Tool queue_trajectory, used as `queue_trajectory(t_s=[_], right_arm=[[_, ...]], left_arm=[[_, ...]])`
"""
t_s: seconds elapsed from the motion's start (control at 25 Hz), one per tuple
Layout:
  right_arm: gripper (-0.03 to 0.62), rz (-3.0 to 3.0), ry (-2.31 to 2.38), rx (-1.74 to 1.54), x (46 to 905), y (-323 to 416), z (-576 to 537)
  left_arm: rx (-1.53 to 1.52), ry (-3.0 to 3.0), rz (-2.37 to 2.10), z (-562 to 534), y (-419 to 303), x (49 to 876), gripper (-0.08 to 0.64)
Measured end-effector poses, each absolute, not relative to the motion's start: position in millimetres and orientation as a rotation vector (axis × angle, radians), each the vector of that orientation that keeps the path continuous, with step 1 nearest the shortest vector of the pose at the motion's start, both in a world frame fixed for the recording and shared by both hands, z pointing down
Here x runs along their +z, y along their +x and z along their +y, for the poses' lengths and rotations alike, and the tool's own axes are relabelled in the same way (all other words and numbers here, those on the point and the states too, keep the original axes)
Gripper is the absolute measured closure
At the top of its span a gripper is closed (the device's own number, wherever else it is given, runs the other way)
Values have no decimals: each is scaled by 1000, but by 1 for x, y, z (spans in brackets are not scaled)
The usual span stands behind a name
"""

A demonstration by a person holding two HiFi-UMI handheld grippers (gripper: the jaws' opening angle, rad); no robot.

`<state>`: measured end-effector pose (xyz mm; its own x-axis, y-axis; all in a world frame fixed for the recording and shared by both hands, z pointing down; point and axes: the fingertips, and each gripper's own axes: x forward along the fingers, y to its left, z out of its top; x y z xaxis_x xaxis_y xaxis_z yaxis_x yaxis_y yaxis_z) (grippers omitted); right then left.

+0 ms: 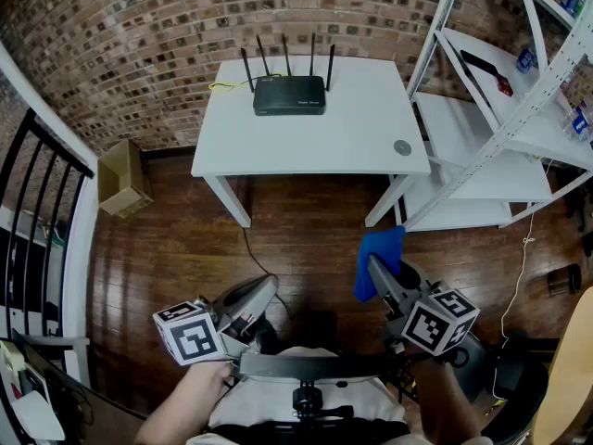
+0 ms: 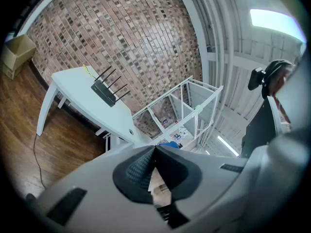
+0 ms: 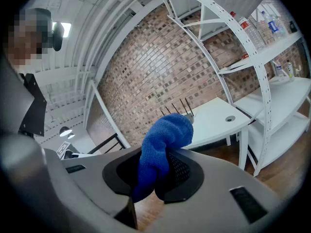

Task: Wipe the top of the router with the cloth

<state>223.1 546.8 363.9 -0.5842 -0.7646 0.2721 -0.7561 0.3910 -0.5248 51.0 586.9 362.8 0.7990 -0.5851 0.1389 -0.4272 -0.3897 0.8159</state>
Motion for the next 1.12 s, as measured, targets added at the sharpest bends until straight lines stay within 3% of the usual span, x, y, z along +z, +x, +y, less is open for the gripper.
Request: queue_trajectory(t_s=[1.12], right_arm=[[486,2677,-1299,-1018,382,284,512]], left_arm=[[-246,2010,-886,567,111,367,541]])
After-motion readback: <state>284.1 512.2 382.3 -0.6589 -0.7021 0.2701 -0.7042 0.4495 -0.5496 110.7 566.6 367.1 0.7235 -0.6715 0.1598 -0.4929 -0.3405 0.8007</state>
